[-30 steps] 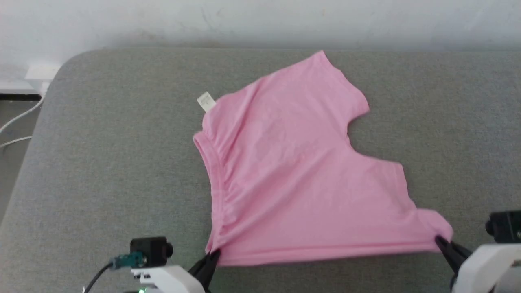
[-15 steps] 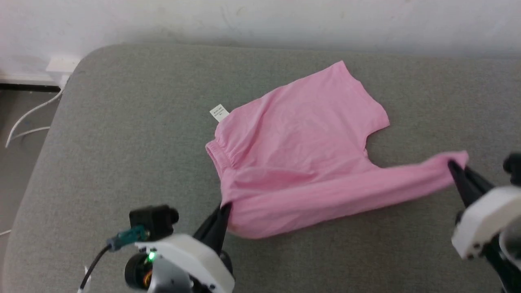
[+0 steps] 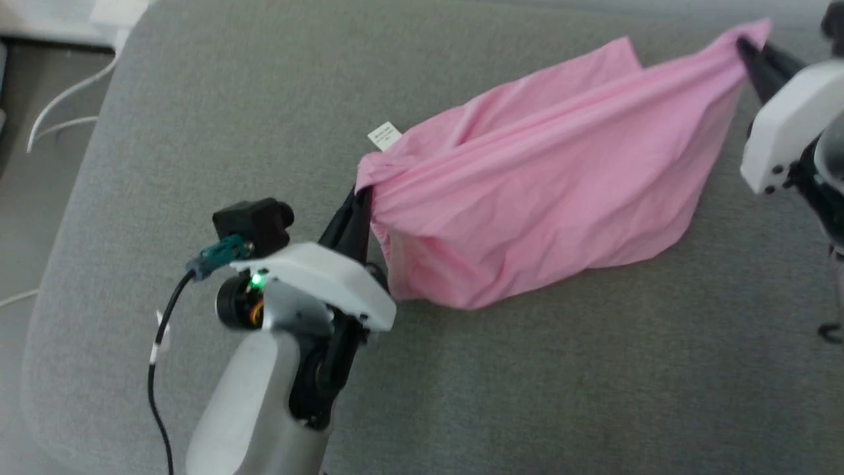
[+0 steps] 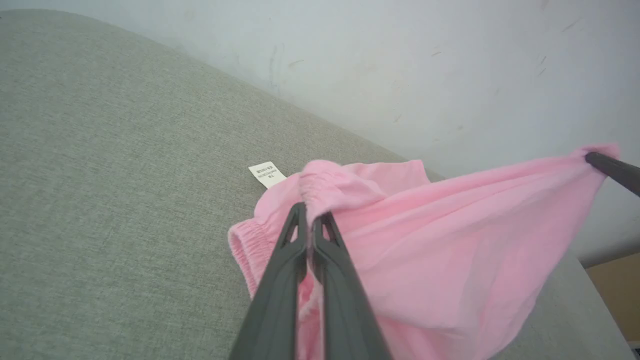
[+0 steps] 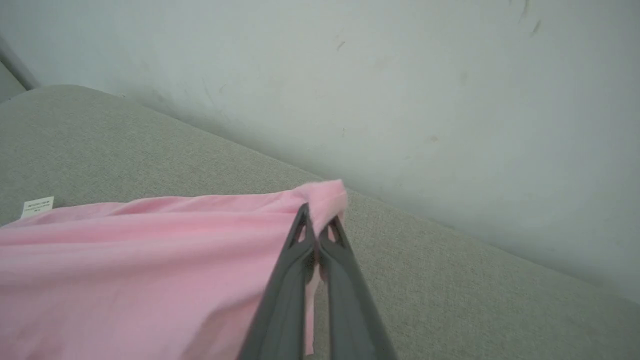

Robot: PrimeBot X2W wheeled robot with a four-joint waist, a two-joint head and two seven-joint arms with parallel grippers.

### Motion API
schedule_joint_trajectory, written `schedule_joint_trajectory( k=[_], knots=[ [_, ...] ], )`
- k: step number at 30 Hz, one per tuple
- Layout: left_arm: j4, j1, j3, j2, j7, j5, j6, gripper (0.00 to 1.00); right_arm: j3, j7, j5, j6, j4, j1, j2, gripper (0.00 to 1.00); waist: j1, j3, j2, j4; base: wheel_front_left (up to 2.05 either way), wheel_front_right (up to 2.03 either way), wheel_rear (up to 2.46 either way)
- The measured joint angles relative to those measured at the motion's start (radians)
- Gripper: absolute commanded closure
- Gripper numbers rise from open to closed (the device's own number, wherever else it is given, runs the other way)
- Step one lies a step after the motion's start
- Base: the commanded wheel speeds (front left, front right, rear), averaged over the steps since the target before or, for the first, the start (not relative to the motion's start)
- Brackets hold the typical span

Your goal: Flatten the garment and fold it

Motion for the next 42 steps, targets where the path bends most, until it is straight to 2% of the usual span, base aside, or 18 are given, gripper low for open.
schedule_joint_trajectory(
  k=[5, 10, 18, 19, 20, 21, 27, 36, 42],
  knots=[
    [0.105, -0.112, -0.030, -0.009, -0.083, -0.027, 0.010, 1.00, 0.043, -0.007, -0.006, 0.000, 0.162, -0.148, -0.038, 1.00, 0.0000, 0.073, 0.0000, 0.041, 0.00, 0.00, 0.00],
    [0.169, -0.180, -0.091, -0.009, -0.139, -0.093, 0.023, 1.00, 0.104, 0.038, -0.016, 0.000, 0.281, -0.257, -0.062, 1.00, 0.0000, 0.147, 0.0000, 0.080, 0.00, 0.00, 0.00],
    [0.238, -0.236, -0.169, -0.009, -0.217, -0.163, 0.045, 1.00, 0.194, 0.081, 0.008, 0.000, 0.399, -0.357, -0.088, 1.00, -0.0001, 0.234, 0.0000, 0.134, 0.00, 0.00, 0.00],
    [0.240, -0.240, -0.177, -0.009, -0.223, -0.169, 0.044, 0.75, 0.200, 0.094, 0.018, 0.000, 0.411, -0.362, -0.088, 1.00, -0.0002, 0.239, 0.0000, 0.139, 0.00, 0.00, 0.00],
    [0.239, -0.244, -0.182, -0.009, -0.233, -0.178, 0.043, 0.12, 0.207, 0.096, 0.027, 0.000, 0.416, -0.364, -0.088, 0.47, -0.0001, 0.242, 0.0000, 0.143, 0.00, 0.00, 0.00],
    [0.239, -0.245, -0.188, -0.009, -0.243, -0.183, 0.042, 0.00, 0.208, 0.094, 0.038, 0.000, 0.417, -0.365, -0.088, 0.00, 0.0000, 0.242, 0.0000, 0.146, 0.00, 0.00, 0.00],
    [0.210, -0.226, -0.212, 0.001, -0.297, -0.166, 0.018, 0.00, 0.204, 0.013, 0.099, 0.000, 0.401, -0.340, -0.099, 0.00, -0.0003, 0.205, 0.0000, 0.150, 0.00, 0.00, 0.00],
    [0.100, -0.098, -0.265, 0.084, -0.336, -0.095, 0.019, 0.00, 0.107, -0.143, 0.178, 0.000, 0.276, -0.121, -0.105, 0.00, -0.0005, 0.069, 0.0000, 0.131, 0.00, 0.00, 0.00],
    [0.135, -0.037, -0.323, 0.117, -0.328, -0.058, 0.017, 0.00, -0.001, -0.253, 0.182, 0.000, 0.115, 0.074, -0.025, 0.00, -0.0007, -0.023, 0.0000, 0.104, 0.00, 0.00, 0.00]
  ],
)
